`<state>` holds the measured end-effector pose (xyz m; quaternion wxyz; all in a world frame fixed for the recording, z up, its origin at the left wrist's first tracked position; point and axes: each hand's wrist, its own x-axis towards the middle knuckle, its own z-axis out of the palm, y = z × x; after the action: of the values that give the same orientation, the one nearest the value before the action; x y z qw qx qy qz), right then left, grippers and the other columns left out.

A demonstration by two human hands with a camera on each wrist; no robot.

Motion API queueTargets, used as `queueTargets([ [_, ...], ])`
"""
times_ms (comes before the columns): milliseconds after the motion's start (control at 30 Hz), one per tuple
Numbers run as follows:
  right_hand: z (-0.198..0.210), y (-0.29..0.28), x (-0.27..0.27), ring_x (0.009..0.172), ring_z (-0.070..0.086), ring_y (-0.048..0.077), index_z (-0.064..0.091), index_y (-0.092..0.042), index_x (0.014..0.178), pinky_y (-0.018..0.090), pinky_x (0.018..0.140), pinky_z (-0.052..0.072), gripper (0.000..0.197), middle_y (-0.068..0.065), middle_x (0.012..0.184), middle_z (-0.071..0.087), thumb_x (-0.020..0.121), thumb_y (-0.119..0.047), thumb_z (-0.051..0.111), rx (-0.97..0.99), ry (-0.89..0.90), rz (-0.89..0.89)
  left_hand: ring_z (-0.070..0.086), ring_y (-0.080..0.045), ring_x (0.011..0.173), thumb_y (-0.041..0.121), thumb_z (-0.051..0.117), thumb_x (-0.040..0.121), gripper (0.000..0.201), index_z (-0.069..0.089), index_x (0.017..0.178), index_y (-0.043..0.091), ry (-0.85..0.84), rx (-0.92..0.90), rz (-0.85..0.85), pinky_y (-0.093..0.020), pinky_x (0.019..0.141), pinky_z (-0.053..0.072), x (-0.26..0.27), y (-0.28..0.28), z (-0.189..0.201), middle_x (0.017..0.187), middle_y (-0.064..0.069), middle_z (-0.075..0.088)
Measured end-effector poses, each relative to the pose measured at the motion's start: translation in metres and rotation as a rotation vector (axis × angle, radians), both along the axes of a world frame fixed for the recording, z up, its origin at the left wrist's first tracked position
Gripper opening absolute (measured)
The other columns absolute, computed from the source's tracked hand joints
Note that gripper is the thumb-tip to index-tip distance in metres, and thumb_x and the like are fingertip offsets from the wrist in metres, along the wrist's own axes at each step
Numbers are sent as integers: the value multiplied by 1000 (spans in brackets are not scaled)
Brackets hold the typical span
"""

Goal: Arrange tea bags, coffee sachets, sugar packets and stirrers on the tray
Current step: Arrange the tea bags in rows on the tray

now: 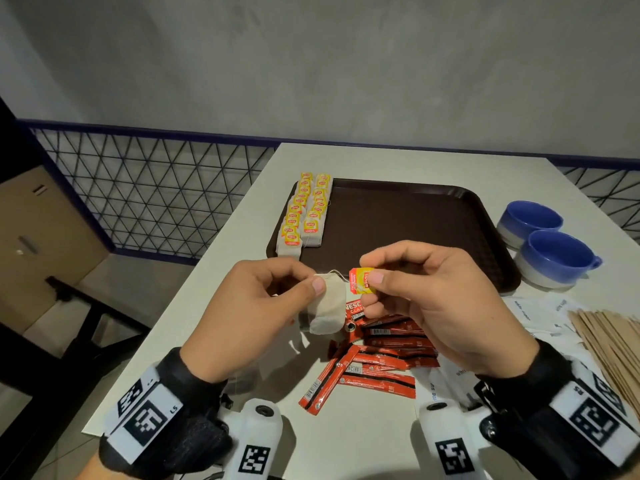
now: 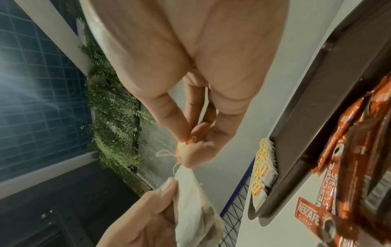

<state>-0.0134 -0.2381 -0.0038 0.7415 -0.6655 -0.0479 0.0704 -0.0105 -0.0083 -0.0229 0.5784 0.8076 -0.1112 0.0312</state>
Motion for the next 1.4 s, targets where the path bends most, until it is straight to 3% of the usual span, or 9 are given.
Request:
queueTargets([
  [167,4,-4,-2,78,72,26,83,-24,105,38,82,62,28,13,91,75,93,-1,71,-238,-187,67,60,-7,64,27,72,94,13,80,85,23,7,37,-14,-27,66,49,1,1,-1,78,0,75],
  [333,7,-1,-7,71,68,31,80,-6,102,33,71,63,25,27,89,68,91,12,68,-169,-170,191,63,-9,60,20,72,94,14,81,85,18,14,-36,26,-26,61,51,6,4,-2,69,4,73],
  [433,5,-4,-7,70,69,34,80,-7,92,37,72,62,19,23,82,73,90,10,71,-208,-172,208,61,-9,57,19,72,94,13,82,86,16,9,-50,52,-24,58,50,8,6,-3,69,4,73],
  [567,1,-6,-7,85,70,46,81,-16,87,57,84,59,13,17,88,76,85,-4,77,-328,-213,253,59,-17,58,17,73,94,14,82,84,16,11,-100,92,-36,60,50,12,9,-6,69,-4,71],
  [667,-3,-5,-9,91,72,38,82,-19,86,64,89,55,11,9,95,76,80,-11,76,-375,-219,293,59,-22,58,15,72,94,14,82,84,13,11,-138,105,-37,62,50,16,12,-7,73,-14,72],
  [800,-4,-5,-12,92,71,28,82,-22,82,58,89,56,14,2,99,74,79,-9,77,-409,-239,324,58,-28,60,15,72,95,17,81,81,14,-3,-153,127,-38,63,49,19,14,-7,73,-15,72],
  [1000,-12,-7,-9,90,73,39,83,-18,88,62,89,57,21,10,91,79,90,1,75,-378,-172,263,59,-28,61,15,72,95,17,82,82,15,-23,-191,141,-36,63,49,19,14,-5,72,-14,72],
  [1200,-16,0,-7,89,77,33,85,-16,88,51,91,61,5,9,90,80,88,-13,81,-360,-113,230,59,-27,72,28,78,89,14,85,90,17,-56,-278,68,-29,61,47,15,13,0,83,-21,74],
  [1400,-19,5,0,81,73,36,84,-14,86,35,75,62,9,13,80,77,92,-17,77,-371,-99,122,59,-21,76,25,75,85,16,84,89,12,37,-362,-77,-25,61,47,9,11,5,91,-23,75],
])
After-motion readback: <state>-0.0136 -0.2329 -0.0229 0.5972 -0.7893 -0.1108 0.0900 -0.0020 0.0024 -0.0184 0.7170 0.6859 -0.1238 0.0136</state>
